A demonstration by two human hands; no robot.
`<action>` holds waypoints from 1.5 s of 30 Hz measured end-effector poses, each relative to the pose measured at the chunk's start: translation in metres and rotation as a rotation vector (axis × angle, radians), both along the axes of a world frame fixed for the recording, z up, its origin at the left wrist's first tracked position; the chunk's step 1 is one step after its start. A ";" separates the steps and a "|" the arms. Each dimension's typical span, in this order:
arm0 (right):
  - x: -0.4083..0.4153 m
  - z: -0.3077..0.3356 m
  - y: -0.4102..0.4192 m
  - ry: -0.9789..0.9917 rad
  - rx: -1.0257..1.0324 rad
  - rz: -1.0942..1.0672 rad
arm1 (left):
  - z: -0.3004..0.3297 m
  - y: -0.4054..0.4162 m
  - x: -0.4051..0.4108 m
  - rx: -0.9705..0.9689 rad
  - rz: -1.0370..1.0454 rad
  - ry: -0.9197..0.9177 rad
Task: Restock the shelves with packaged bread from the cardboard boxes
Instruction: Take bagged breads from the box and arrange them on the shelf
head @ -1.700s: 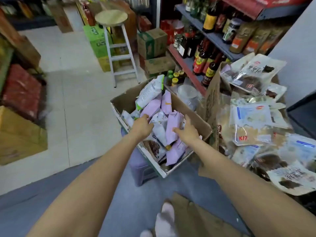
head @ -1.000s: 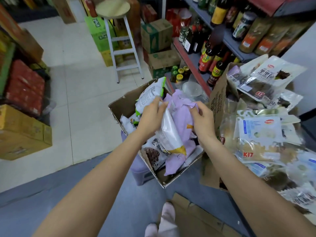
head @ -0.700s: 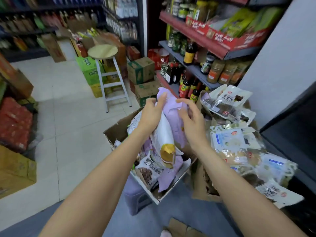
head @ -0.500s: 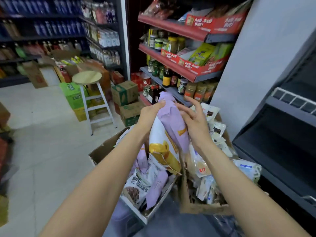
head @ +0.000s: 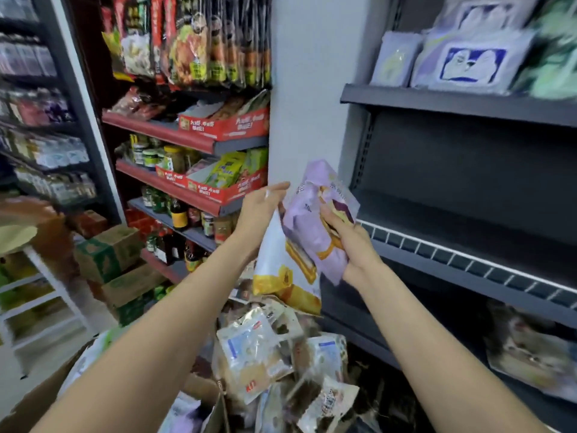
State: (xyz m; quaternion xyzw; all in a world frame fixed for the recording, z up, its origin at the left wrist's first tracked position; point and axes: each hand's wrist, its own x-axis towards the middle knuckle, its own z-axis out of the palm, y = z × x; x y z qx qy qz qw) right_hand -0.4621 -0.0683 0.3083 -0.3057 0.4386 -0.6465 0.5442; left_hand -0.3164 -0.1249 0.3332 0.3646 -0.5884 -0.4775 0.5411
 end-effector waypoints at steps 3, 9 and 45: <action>-0.053 0.006 -0.010 -0.302 0.040 0.267 | 0.023 -0.019 -0.052 0.011 -0.071 0.188; -0.132 0.027 -0.049 -0.235 0.024 0.339 | 0.043 -0.058 -0.130 0.120 -0.020 0.293; -0.248 0.025 -0.247 0.797 0.214 -0.533 | -0.003 -0.179 -0.179 0.116 0.141 -0.105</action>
